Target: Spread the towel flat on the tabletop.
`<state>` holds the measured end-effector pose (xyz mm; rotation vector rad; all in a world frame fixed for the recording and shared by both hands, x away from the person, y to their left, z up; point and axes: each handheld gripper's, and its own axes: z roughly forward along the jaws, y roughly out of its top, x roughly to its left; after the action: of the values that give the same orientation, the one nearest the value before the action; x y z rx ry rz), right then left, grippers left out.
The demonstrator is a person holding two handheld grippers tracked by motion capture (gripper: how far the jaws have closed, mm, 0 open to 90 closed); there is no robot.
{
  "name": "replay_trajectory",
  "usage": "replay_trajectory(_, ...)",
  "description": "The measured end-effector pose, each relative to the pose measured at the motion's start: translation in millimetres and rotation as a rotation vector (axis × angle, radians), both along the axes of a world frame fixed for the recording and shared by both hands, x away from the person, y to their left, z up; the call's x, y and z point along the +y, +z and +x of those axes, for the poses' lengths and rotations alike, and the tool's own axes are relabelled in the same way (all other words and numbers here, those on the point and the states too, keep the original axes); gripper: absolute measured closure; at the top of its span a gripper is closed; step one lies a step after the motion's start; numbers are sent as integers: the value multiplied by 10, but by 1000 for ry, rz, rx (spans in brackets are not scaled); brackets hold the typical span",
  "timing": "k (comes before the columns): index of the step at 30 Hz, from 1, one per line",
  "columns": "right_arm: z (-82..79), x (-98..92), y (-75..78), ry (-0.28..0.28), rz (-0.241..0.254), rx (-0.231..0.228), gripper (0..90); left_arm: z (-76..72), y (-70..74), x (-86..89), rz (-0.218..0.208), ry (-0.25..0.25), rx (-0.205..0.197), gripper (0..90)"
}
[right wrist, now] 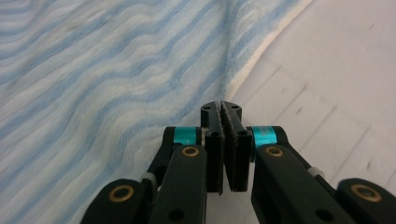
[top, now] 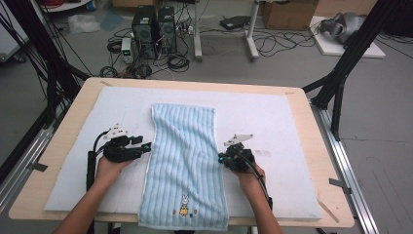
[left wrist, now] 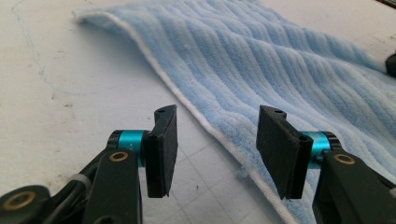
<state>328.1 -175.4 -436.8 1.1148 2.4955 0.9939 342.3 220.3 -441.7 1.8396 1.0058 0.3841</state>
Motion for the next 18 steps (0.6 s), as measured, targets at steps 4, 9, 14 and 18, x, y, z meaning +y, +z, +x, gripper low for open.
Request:
replay_trajectory(4, -6, -69, 24, -16, 35, -6, 714, 8, -18, -39, -4, -8, 7, 485)
replay_trajectory(9, 206, -147, 79, -90, 140, -108, 562, 8, -15, -35, -5, -10, 8, 485)
replay_trajectory(14, 585, -99, 70, -152, 138, -135, 508, 13, -13, -2, -16, 2, 5, 483)
replay_trajectory(18, 886, 54, 7, -167, 74, -128, 499, 19, -19, 6, -14, 0, 7, 478)
